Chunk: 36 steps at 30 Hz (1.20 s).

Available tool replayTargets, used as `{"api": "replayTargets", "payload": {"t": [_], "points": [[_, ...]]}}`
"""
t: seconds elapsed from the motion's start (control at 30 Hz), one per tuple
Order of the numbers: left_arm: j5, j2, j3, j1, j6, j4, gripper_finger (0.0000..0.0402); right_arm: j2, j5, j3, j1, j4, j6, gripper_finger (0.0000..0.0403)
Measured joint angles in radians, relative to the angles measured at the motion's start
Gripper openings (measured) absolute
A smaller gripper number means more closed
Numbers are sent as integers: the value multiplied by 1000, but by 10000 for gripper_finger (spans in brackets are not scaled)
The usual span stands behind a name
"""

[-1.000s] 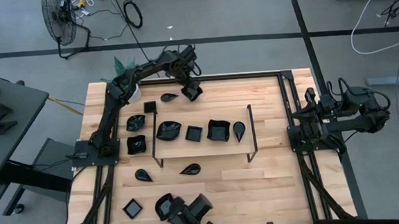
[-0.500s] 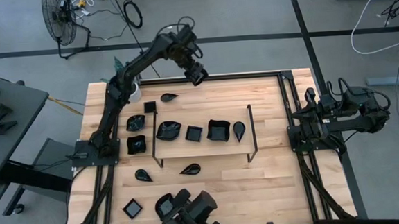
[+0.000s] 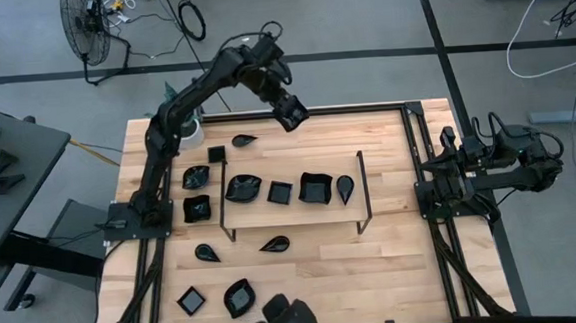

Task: Pick & Place Mini shaped plates
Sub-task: Stack the distorted square plate on top of the distorted square plate on the shelf

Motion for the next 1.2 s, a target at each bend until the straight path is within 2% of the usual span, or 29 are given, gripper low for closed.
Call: {"api": "replayTargets", "payload": {"t": [0.2, 0.37, 0.67, 0.93, 1.2], "points": [[165, -16, 1, -42, 32, -2, 1, 0, 0, 0, 0, 0, 0, 5], [230, -17, 3, -75, 68, -6, 1, 0, 0, 0, 0, 0, 0, 5], [264, -57, 5, -129, 79, -6, 1, 0, 0, 0, 0, 0, 0, 5], [232, -141, 5, -155, 141, -31, 1, 0, 0, 0, 0, 0, 0, 5], [236, -151, 5, -163, 180, -55, 1, 0, 0, 0, 0, 0, 0, 5]]}}
